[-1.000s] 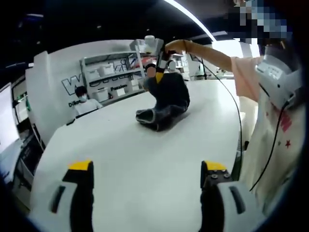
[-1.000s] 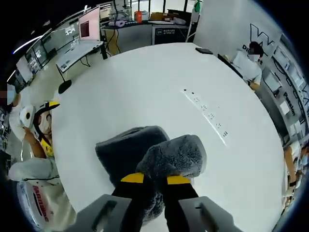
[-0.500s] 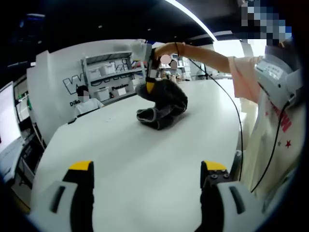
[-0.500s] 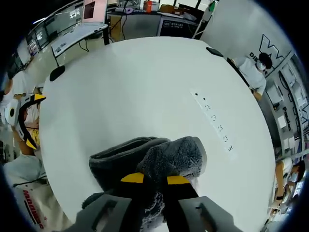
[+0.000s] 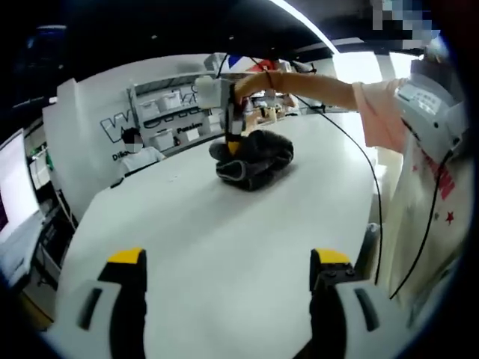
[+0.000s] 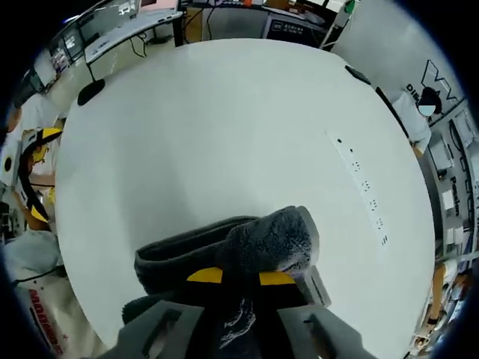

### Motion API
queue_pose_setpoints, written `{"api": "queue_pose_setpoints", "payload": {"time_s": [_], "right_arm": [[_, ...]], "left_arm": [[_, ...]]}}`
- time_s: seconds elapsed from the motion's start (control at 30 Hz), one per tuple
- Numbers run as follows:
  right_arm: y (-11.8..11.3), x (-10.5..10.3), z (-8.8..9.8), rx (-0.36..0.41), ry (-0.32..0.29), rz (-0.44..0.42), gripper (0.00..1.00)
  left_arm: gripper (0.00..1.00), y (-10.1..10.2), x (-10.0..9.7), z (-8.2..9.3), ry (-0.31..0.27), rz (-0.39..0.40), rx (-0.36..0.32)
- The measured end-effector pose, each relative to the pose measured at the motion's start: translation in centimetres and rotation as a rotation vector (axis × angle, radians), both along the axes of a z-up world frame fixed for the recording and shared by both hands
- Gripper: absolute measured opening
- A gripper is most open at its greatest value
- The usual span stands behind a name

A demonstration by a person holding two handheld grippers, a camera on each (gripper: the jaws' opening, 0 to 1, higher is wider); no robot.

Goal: Fold the towel on the table until its edges align and the towel forms a compact rectangular stack.

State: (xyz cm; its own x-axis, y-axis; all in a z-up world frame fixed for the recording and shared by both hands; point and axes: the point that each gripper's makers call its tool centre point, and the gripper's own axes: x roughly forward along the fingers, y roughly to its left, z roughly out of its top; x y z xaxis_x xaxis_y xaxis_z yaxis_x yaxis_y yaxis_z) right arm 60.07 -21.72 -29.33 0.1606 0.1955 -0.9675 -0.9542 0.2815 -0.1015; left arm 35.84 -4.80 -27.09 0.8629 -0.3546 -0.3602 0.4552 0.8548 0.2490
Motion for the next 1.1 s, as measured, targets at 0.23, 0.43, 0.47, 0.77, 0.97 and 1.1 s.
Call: {"api": "queue_pose_setpoints", "payload": {"time_s": [0.23,0.43,0.47,0.77,0.97,1.1], "right_arm": [[0.2,-0.3,-0.8,-0.009,0.004,0.02,0.13],[0.2,-0.6,-2.3,0.001,0.03,0.026,0.14],[0.3,-0.6,-2.5,0.009,0.034,0.02,0.14],[0.4,-0.8,-2.5,0.075,0.022,0.036,0.16],[0.5,-0.9,-2.1,0.121,-0.005,0.078,0.18],[0.6,-0.9,-1.9,0.161,0.004,0.096,0.21]], "left_arm": [[0.95,0.2,0.0,-0.3,0.006,0.009,-0.01],[0.94,0.3,0.1,-0.5,0.012,0.007,-0.013],[0.94,0.3,0.1,-0.5,0.011,0.007,-0.013],[0.93,0.4,0.2,-0.5,0.015,0.003,-0.01],[0.93,0.0,0.3,-0.5,0.017,-0.003,-0.007],[0.92,-0.1,0.3,-0.6,0.022,-0.007,-0.002]]}}
